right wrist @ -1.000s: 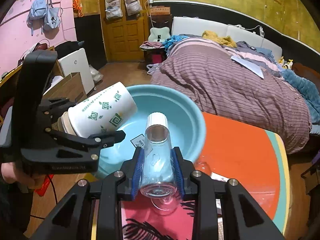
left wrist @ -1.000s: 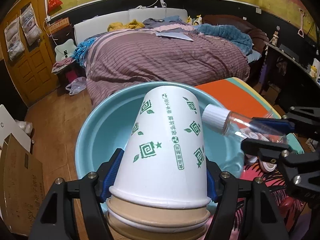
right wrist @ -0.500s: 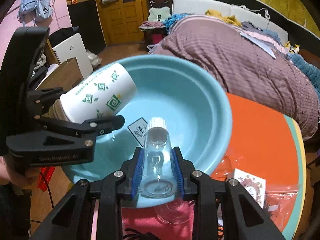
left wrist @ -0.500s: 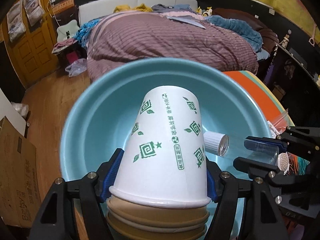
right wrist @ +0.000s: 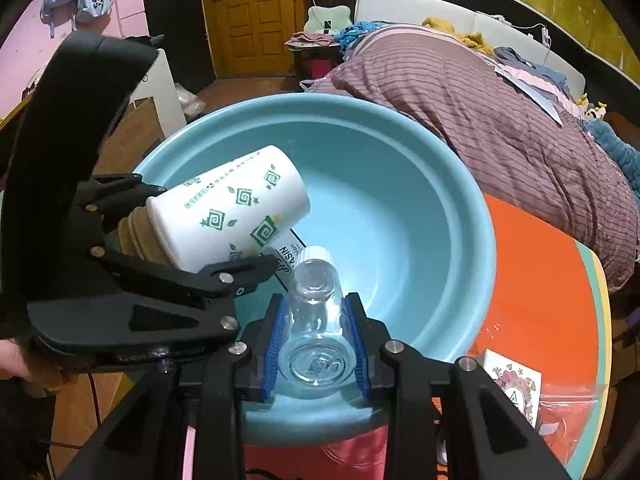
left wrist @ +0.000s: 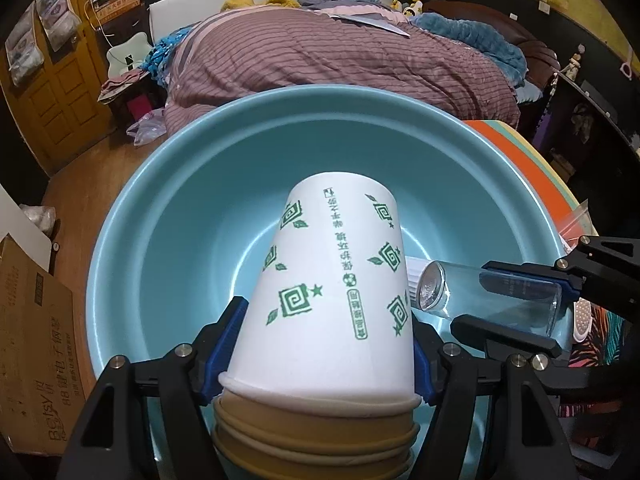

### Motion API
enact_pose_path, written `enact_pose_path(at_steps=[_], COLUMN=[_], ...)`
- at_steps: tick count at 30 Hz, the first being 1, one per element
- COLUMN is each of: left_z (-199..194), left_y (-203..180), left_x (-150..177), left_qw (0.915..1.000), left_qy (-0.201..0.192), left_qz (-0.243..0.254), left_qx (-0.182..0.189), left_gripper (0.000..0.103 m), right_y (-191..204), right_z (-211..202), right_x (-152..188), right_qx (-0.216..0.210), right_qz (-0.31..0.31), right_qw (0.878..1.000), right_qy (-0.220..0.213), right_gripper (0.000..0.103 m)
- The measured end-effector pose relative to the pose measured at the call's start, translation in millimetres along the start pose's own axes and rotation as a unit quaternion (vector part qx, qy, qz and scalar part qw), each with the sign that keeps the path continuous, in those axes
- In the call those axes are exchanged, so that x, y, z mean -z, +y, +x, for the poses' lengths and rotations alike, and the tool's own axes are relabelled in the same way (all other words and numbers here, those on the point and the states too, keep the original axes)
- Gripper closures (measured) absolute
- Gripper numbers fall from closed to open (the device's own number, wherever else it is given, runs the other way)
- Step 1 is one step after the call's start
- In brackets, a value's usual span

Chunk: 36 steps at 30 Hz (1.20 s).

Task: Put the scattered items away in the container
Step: 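Carry the cup stack and bottle over the light-blue basin with both tools, then open the left tool and right tool to drop cups and bottle into basin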

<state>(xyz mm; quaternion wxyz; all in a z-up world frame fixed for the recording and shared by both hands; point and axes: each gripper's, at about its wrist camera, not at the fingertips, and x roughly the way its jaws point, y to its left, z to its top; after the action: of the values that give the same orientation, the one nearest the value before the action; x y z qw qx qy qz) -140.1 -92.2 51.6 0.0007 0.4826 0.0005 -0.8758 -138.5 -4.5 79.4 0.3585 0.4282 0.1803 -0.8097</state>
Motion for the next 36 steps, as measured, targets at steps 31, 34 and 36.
enact_pose_path(at_steps=[31, 34, 36], left_z=[-7.5, -13.1, -18.0], left_y=[4.1, 6.7, 9.7], left_x=[-1.0, -4.2, -7.6], left_qw=[0.9998, 0.9996, 0.9995], left_qy=[0.009, 0.001, -0.004], left_qz=[0.013, 0.017, 0.017], left_qx=[-0.013, -0.023, -0.026], left_gripper=[0.019, 0.018, 0.018], right_y=[0.6, 1.2, 0.9], right_z=[1.3, 0.2, -0.9], right_x=[3.4, 4.3, 3.4], right_qx=[0.010, 0.012, 0.013], right_qz=[-0.014, -0.015, -0.017], right_qw=[1.000, 1.000, 1.000], right_qy=[-0.001, -0.002, -0.004], right_gripper=[0.064, 0.063, 0.063])
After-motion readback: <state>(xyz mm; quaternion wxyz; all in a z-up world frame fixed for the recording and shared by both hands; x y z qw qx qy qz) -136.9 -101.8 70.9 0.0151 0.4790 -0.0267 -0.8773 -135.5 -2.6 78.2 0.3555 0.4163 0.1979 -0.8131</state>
